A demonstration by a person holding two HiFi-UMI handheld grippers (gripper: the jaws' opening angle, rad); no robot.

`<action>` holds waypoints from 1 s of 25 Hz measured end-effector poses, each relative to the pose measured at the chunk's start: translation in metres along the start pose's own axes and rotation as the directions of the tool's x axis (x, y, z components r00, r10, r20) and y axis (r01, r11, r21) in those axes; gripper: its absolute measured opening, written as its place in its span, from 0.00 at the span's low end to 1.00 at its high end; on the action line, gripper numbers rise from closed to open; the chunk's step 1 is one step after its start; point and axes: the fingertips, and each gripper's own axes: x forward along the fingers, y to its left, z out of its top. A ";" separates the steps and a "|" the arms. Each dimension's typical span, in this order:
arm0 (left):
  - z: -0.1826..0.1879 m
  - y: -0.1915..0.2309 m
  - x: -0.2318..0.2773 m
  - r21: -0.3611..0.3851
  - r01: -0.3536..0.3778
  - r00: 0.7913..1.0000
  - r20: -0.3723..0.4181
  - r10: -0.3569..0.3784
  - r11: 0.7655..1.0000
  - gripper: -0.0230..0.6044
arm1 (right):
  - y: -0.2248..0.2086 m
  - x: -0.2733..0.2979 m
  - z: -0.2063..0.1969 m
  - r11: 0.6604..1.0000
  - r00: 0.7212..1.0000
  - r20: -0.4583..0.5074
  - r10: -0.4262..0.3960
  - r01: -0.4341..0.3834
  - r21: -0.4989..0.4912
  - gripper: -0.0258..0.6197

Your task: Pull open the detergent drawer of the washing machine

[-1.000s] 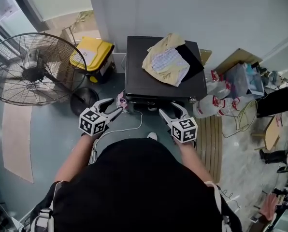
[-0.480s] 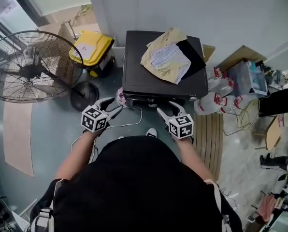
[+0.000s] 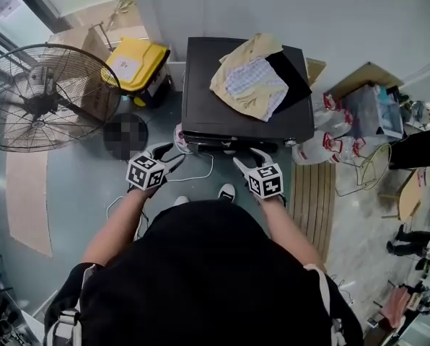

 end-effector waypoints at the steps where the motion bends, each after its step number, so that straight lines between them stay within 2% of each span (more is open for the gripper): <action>1: -0.003 0.003 0.003 -0.002 -0.004 1.000 -0.005 0.004 1.000 0.42 | -0.001 0.004 -0.003 1.000 1.000 -0.007 0.004 -0.003 0.004 0.43; 17: -0.055 0.045 0.054 -0.018 -0.047 0.991 -0.125 0.045 0.999 0.42 | -0.021 0.063 -0.043 0.996 0.995 -0.095 0.033 -0.024 0.087 0.41; 25: -0.071 0.063 0.078 -0.032 -0.059 0.985 -0.164 0.053 0.998 0.42 | -0.029 0.091 -0.059 0.995 0.990 -0.136 0.043 -0.030 0.096 0.41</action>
